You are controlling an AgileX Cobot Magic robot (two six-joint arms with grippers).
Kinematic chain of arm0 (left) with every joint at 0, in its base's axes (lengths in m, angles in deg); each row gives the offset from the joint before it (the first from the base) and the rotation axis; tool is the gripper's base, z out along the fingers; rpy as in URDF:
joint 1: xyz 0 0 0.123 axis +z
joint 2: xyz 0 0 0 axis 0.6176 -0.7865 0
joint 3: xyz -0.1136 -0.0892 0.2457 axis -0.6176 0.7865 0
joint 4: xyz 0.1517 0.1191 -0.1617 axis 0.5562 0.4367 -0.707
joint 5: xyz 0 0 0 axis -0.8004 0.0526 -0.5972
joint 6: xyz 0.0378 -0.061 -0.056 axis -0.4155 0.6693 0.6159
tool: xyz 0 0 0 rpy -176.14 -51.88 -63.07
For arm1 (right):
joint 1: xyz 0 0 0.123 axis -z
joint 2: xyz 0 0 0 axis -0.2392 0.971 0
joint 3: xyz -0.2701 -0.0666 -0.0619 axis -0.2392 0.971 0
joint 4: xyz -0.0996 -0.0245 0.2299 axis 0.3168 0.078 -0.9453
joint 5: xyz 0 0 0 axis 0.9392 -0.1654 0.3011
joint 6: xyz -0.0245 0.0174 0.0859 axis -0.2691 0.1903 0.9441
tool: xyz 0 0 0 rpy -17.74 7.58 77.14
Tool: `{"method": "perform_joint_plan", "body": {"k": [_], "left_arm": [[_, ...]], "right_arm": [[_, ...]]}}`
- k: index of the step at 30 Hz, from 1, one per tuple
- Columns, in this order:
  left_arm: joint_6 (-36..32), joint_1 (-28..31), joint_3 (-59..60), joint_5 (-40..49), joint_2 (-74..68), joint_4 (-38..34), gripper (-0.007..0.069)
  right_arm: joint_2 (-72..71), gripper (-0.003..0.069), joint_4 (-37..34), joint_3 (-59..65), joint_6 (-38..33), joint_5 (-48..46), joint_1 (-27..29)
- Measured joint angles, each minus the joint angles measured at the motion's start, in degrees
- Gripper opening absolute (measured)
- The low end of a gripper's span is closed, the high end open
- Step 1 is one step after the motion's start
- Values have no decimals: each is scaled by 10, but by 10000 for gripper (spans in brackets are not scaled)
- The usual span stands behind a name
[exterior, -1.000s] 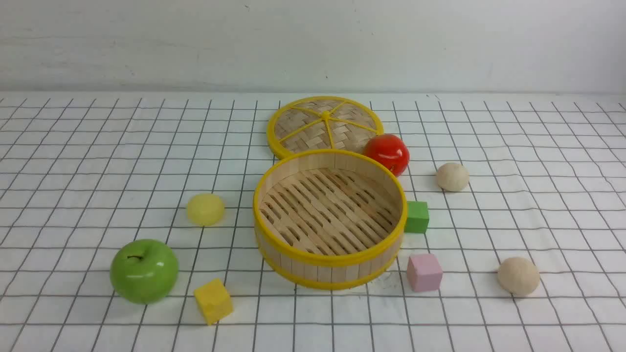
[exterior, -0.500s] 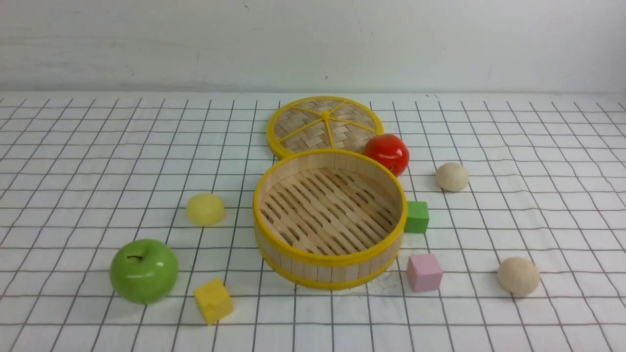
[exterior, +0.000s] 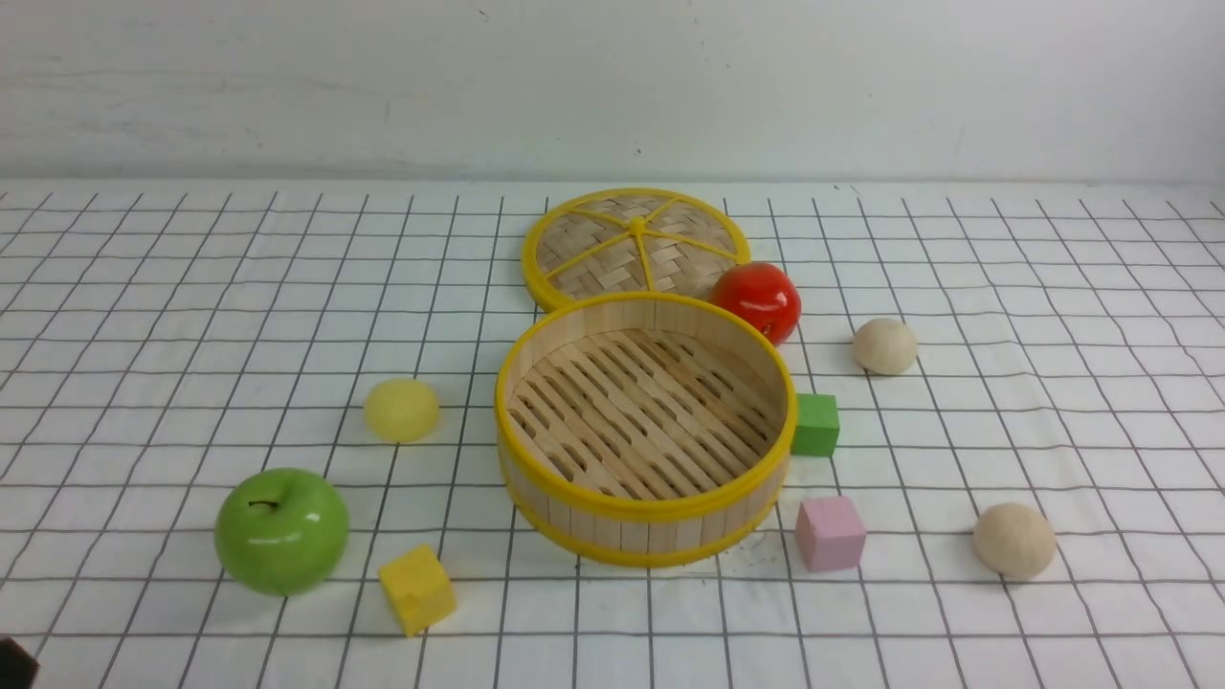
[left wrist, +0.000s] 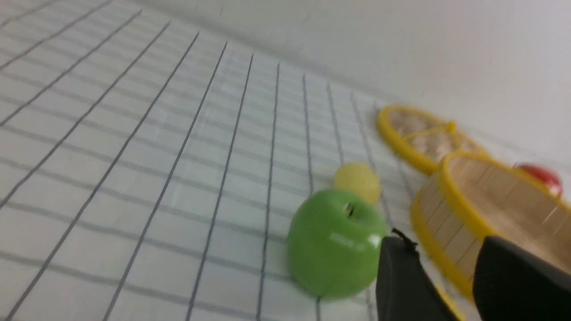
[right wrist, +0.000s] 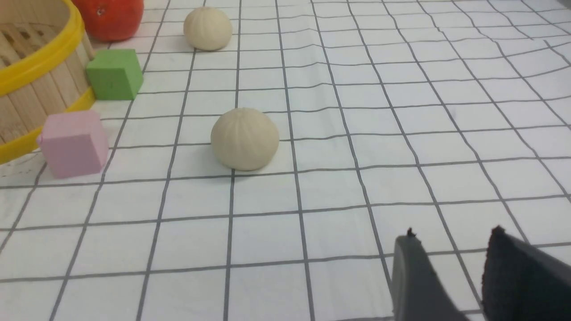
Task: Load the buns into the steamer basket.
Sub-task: Use the left arm to grab a steamed stuffed bun
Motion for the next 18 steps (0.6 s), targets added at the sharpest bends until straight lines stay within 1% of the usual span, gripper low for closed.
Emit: {"method": "perform_joint_plan", "body": {"k": [1,4,7,12,15,16,18], "left_arm": [[0,0,0,-5,0,-2,238],[0,0,0,-80,0,-30,238],[0,0,-3,-94,0,-33,238],[-13,0,-77,-68,0,-33,238],[-20,0,-187,-31,-42,-33,238],[-19,0,-194,-26,-50,-33,238],[-19,0,-256,18,-93,-33,238]], "right_arm": [[0,239,0,0,0,0,0],[0,239,0,0,0,0,0],[0,239,0,0,0,0,0],[0,239,0,0,0,0,0],[0,239,0,0,0,0,0],[0,239,0,0,0,0,0],[0,239,0,0,0,0,0]]}}
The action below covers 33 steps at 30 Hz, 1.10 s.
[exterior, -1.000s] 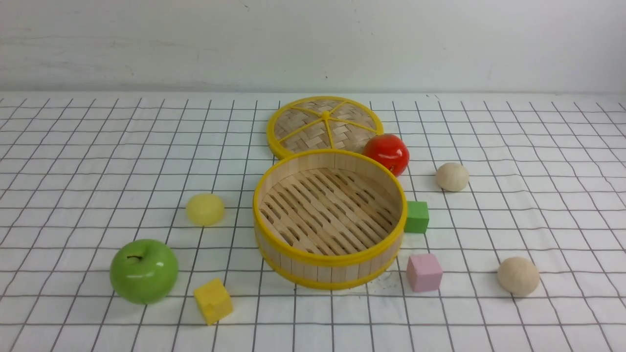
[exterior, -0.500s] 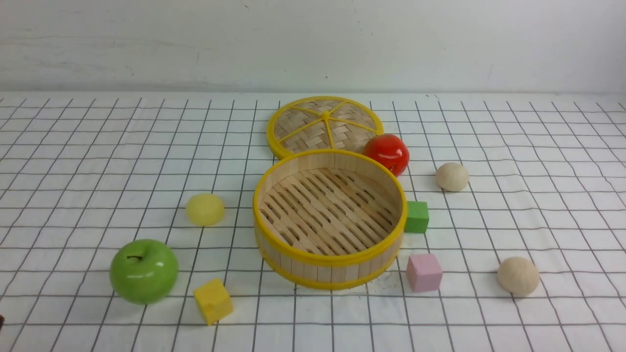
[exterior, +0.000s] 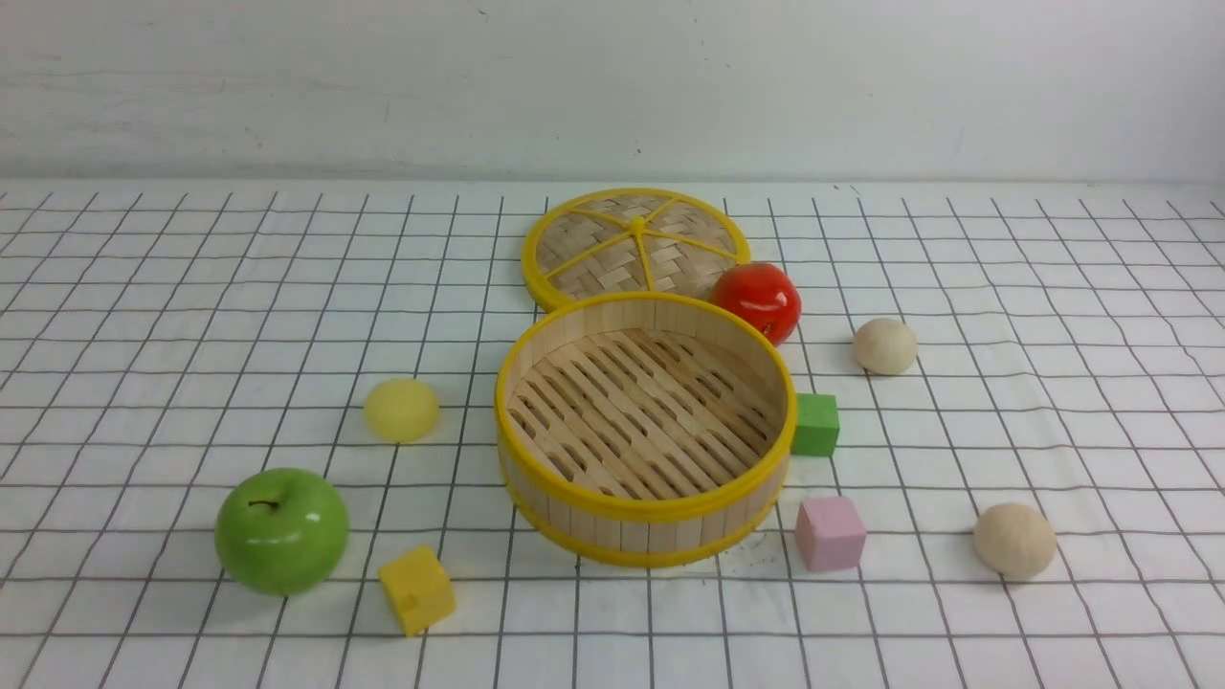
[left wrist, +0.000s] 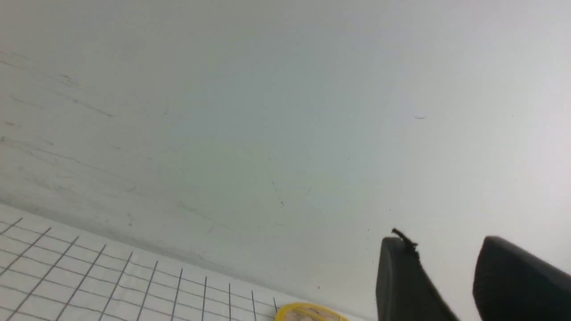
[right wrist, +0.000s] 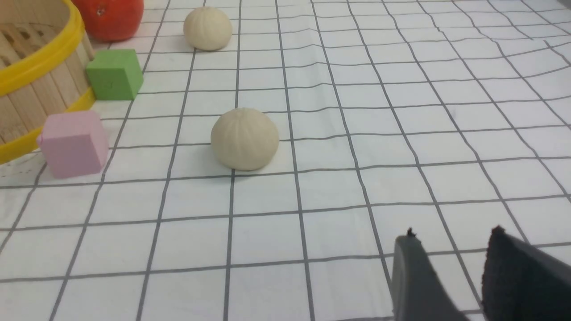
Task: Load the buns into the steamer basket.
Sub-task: Use the left arm to grab a steamed stuffed bun
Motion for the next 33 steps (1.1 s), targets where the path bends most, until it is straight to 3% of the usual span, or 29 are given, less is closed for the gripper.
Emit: {"method": "perform_joint_plan", "body": {"k": [6,9,21,27,33], "left_arm": [[1,0,-153,202,-177,1,238],[1,0,-161,226,-244,9,238],[4,0,-211,187,-543,3,238],[-2,0,-359,285,-700,3,238],[-84,-47,-535,396,-859,10,238]], "right_arm": [[0,239,0,0,0,0,0],[0,239,0,0,0,0,0],[0,239,0,0,0,0,0],[0,239,0,0,0,0,0],[0,239,0,0,0,0,0]]}}
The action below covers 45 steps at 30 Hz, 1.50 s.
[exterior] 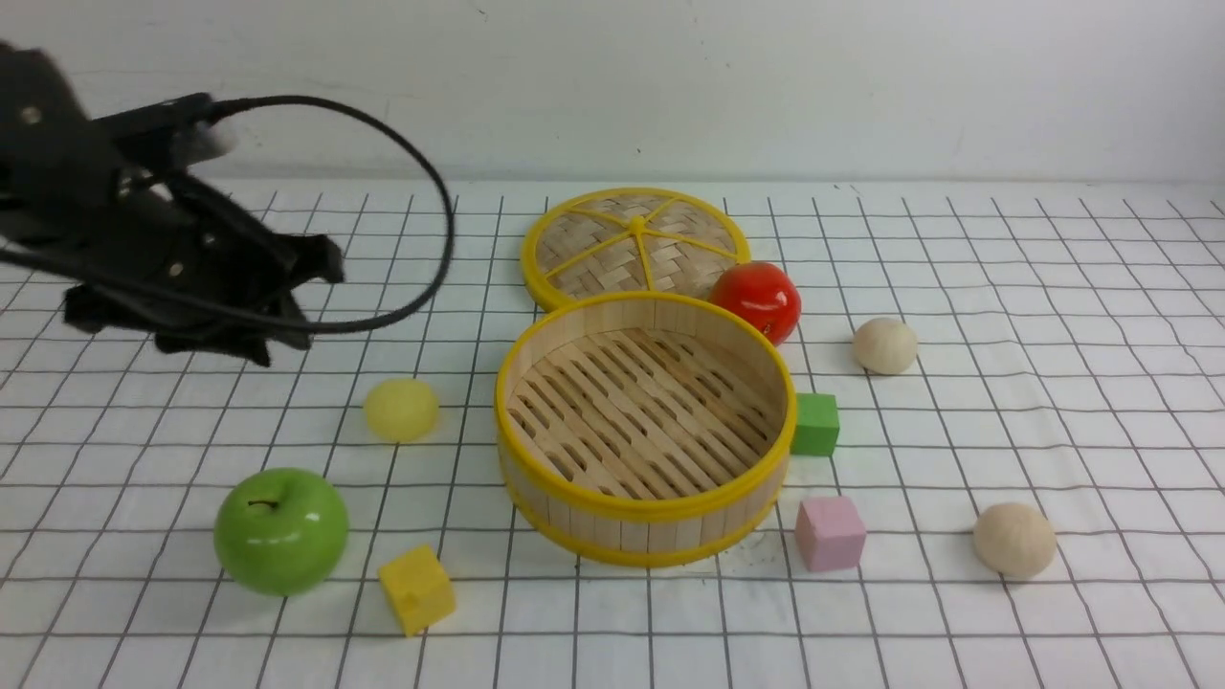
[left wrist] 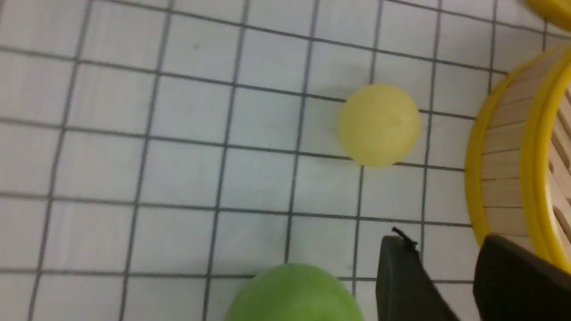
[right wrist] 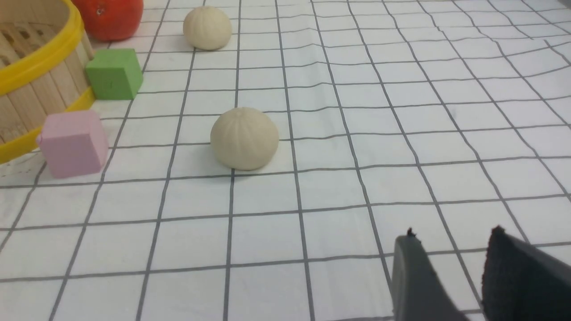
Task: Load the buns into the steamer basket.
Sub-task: Use the left arm to grab a steamed stuffed bun, then use the left arm to put the steamed stuffed bun into the steamer
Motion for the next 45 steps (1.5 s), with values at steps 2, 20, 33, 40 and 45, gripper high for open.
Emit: {"method": "perform_joint_plan", "body": {"k": [2,20,33,40,45], "left_arm": [[9,-20,-46,14,-40,14,238],[87,-39,-170,0,-267,70,238],[87,-39,-177,10,-278,70,76],[84,-39,-245,100,-275,66,-13],[74,-47,-293,119,-234,43,-13]], "right_arm": [[0,239,0,0,0,0,0],[0,239,0,0,0,0,0],[0,239,0,0,0,0,0],[0,239,0,0,0,0,0],[0,239,0,0,0,0,0]]}}
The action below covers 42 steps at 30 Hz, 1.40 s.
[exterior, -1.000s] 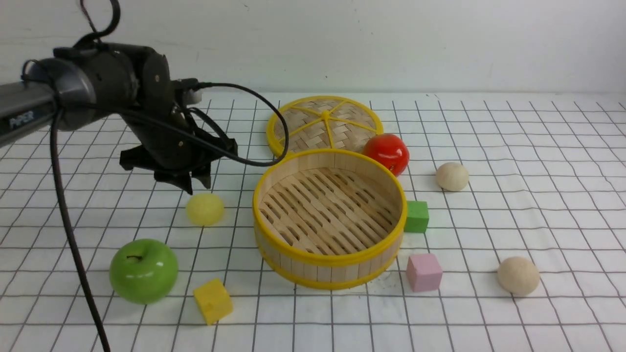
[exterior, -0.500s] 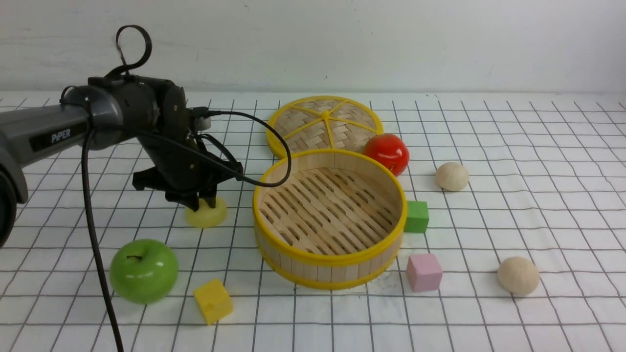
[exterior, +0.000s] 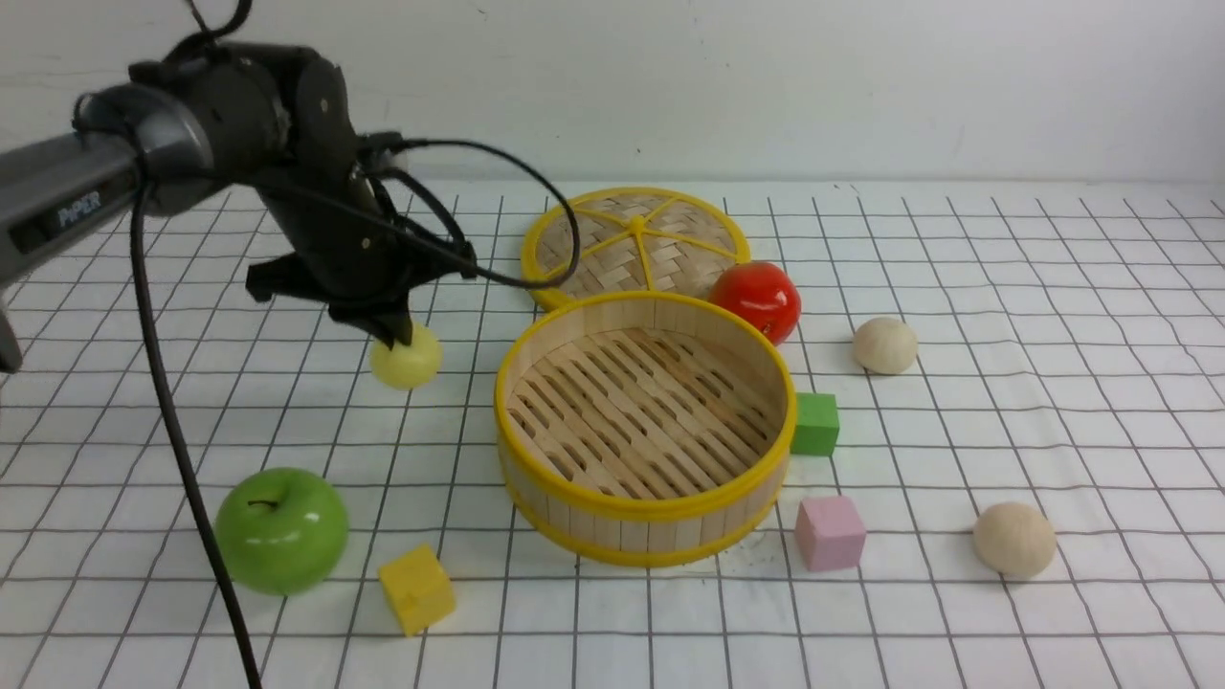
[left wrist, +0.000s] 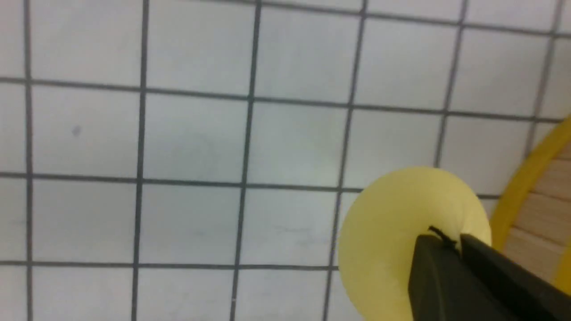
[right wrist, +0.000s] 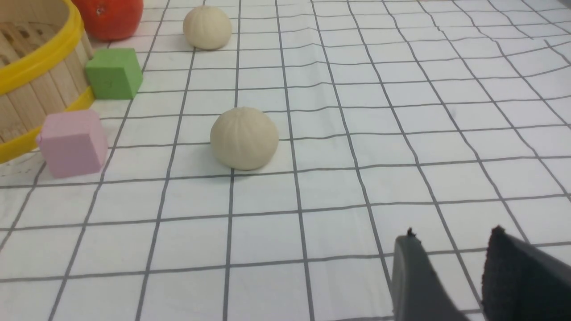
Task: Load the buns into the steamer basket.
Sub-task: Use the left arm to put the steamed stuffed bun into the steamer, then use the right arm to grab a steamed stuffed bun
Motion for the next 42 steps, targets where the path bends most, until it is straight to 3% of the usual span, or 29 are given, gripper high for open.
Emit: {"method": "perform_joint_plan", "body": {"k": [7,17,21,26,31,36,42], "left_arm": [[-38,-60,-11,1,52,-56,-13],[-46,-116,-9,-56,-33,-65,13],[-46,-117,-9,-62,-47,-64,90],[-48,-117,-11,-46,-30,-62,283],[-67,-117,-11,5,40,-50,381],[-72,-117,-11,64,198,-24,366],[-58,-117,-1,123,425,28,237]], "right_arm": [[0,239,0,0,0,0,0],[0,239,0,0,0,0,0],[0,239,0,0,0,0,0],[0,239,0,0,0,0,0],[0,239,0,0,0,0,0],[0,239,0,0,0,0,0],[0,239,0,0,0,0,0]]}}
